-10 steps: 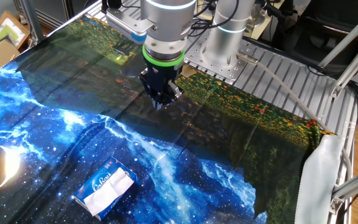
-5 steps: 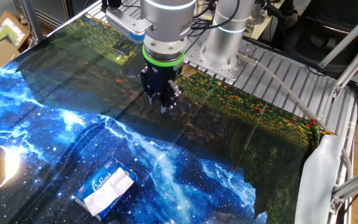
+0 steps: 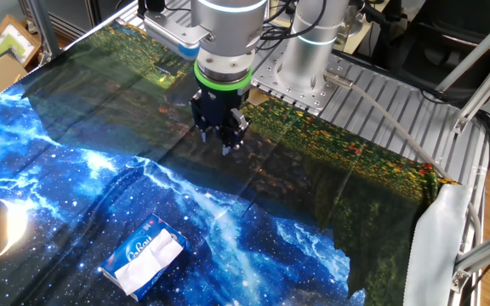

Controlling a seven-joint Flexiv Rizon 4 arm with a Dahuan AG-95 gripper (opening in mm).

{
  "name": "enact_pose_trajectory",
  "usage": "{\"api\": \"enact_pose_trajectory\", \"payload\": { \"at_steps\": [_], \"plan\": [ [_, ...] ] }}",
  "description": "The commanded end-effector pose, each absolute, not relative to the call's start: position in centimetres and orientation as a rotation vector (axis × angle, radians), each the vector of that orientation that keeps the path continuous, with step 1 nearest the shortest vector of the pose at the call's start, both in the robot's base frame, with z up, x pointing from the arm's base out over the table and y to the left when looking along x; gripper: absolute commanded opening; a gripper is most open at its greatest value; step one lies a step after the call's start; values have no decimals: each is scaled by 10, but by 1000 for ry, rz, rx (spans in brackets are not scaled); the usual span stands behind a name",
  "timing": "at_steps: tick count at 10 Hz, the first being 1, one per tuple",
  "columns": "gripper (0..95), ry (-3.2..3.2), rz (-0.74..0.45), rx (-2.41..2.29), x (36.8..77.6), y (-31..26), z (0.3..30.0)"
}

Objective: Pull out a napkin

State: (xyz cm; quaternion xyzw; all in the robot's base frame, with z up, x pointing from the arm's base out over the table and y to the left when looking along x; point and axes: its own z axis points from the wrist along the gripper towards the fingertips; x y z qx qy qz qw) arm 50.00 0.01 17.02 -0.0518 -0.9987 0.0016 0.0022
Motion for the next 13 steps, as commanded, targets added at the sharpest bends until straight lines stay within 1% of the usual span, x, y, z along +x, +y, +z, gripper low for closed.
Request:
{"api": "enact_pose_trajectory", "payload": {
  "at_steps": [1,6,7,8,9,10,11,12,13],
  "plan": [
    [0,-3134,5,-162,500,0,170],
    [0,-3134,6,-153,500,0,170],
    [190,-3135,6,-150,500,0,170],
    [190,-3134,7,-153,500,0,170],
    [570,-3134,8,-167,500,0,170],
    [760,-3133,8,-174,500,0,170],
    [760,-3133,7,-179,500,0,170],
    [950,-3133,8,-181,500,0,170],
    [950,-3133,8,-183,500,0,170]
  ]
}}
